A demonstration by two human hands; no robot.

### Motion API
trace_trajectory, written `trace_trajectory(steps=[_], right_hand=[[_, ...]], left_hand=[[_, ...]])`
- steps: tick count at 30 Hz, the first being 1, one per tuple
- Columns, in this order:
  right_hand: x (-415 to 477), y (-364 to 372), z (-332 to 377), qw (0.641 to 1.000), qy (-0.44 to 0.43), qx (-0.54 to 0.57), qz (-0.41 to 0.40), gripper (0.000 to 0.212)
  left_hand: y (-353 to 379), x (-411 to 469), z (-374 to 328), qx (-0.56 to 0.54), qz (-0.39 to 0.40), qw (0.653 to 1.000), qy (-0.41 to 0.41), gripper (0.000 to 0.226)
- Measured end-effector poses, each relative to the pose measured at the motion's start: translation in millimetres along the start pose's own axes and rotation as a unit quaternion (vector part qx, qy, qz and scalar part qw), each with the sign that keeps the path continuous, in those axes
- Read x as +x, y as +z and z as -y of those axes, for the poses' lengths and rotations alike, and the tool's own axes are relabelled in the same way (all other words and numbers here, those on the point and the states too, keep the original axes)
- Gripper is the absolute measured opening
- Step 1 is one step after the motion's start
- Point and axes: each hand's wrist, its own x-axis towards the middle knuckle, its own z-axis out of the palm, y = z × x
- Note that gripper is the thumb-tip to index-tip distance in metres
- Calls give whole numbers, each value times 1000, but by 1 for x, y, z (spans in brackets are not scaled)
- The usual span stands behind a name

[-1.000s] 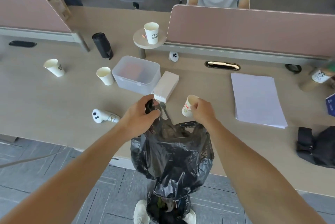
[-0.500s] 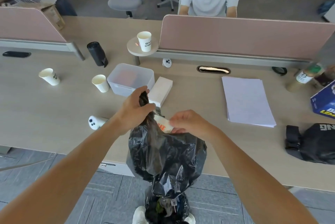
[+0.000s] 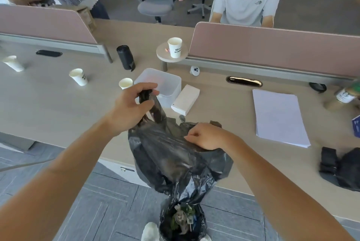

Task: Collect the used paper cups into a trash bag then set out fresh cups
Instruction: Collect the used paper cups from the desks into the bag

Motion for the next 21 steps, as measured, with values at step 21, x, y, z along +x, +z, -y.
trace_trajectory(steps=[21], right_hand=[[56,0,226,979,95,-124,-129,29]], left_hand=[[-245,26,101,-95,-37,992,74,57]])
